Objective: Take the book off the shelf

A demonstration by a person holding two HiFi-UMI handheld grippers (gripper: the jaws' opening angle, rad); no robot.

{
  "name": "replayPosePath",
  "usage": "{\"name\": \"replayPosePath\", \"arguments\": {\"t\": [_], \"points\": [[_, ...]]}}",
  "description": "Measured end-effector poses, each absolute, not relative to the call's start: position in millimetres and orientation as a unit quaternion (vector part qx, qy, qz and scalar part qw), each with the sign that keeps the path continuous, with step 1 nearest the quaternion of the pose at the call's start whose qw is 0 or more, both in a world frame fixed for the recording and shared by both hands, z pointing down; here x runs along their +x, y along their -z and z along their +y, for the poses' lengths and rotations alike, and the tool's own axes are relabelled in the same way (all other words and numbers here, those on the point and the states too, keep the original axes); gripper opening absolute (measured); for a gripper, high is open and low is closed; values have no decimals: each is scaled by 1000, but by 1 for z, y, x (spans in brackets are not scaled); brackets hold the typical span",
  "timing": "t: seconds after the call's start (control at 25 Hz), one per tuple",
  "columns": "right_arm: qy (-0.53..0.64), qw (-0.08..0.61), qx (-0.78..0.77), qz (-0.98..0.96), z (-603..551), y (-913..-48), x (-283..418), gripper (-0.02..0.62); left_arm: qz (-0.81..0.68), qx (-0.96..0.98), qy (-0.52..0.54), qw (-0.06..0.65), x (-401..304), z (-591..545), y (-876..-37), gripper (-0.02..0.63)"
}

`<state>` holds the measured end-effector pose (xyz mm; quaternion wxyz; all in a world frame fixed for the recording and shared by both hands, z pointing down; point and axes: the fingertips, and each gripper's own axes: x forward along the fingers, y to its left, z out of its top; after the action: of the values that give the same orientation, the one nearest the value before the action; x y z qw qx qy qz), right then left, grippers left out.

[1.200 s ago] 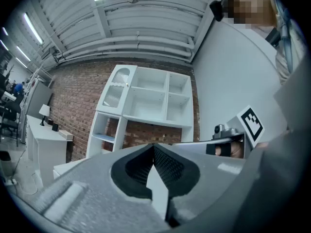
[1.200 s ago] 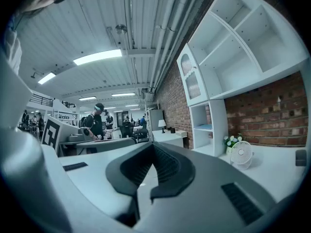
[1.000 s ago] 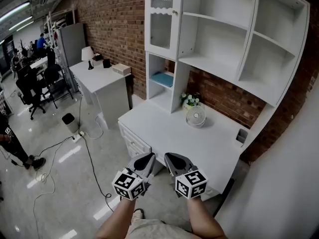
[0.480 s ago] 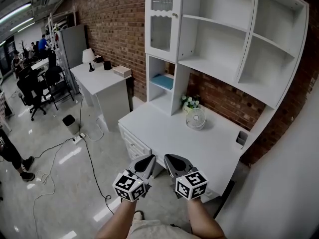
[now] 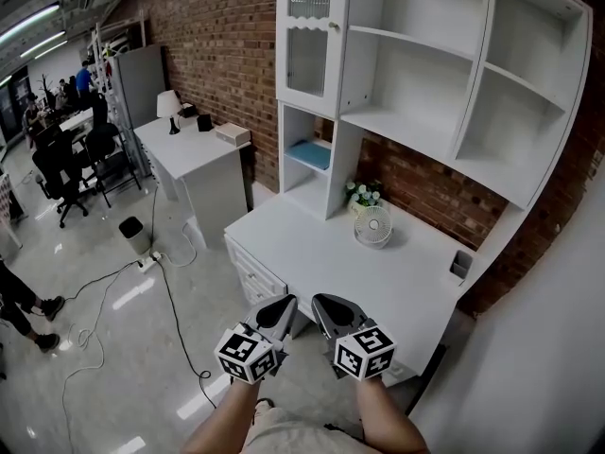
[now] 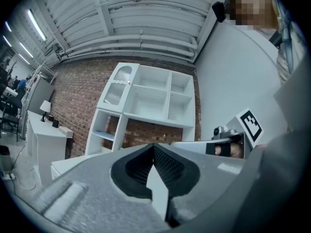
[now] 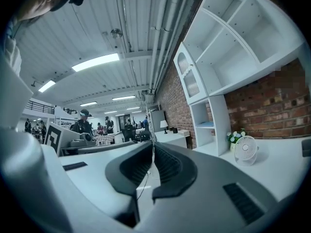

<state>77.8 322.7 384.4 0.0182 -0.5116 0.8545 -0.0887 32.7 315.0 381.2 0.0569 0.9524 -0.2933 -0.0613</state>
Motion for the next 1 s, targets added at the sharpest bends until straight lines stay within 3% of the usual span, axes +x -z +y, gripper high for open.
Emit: {"name": "replayPosePath", "arguments": {"t": [0.52,1.0], "points": [[84,11,-516,853,268,-388,78,17,-293,952,67,59,30,260,-385,10],[83,-2,-530,844,150,-400,70,17,-268,959,60,70,25,138,-398,9]]}}
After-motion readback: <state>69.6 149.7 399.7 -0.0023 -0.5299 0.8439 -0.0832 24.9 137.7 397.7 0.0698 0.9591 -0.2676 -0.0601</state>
